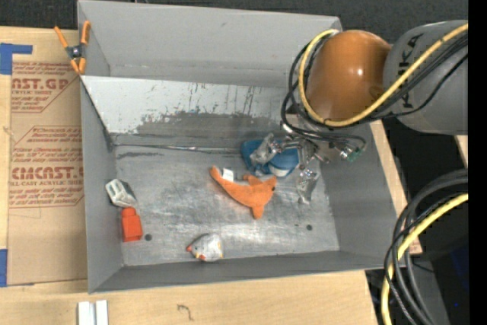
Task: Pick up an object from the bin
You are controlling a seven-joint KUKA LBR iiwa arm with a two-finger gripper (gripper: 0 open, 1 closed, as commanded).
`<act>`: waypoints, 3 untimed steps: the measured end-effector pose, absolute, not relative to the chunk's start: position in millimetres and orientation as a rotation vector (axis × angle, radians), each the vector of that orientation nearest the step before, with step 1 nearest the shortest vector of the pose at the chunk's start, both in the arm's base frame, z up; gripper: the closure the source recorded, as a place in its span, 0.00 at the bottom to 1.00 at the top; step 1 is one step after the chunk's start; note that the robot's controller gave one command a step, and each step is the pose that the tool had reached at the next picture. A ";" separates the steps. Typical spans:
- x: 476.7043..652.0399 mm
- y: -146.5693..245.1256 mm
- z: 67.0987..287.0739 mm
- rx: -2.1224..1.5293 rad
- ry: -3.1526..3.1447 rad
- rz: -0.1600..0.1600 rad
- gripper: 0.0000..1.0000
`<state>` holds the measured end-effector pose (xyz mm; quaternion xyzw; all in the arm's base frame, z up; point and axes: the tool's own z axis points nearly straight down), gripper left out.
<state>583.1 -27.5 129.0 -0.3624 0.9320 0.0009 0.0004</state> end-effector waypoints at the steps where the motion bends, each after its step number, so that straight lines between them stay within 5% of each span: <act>1: 584.6 -10.3 72.6 -1.251 2.869 0.000 1.00; 2: 584.5 -10.4 72.6 -1.251 2.869 0.001 1.00; 3: 580.6 -42.6 188.0 -1.342 2.836 0.001 1.00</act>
Offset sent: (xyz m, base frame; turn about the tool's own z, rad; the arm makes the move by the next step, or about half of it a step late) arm 0.0000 0.0000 0.0000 0.0000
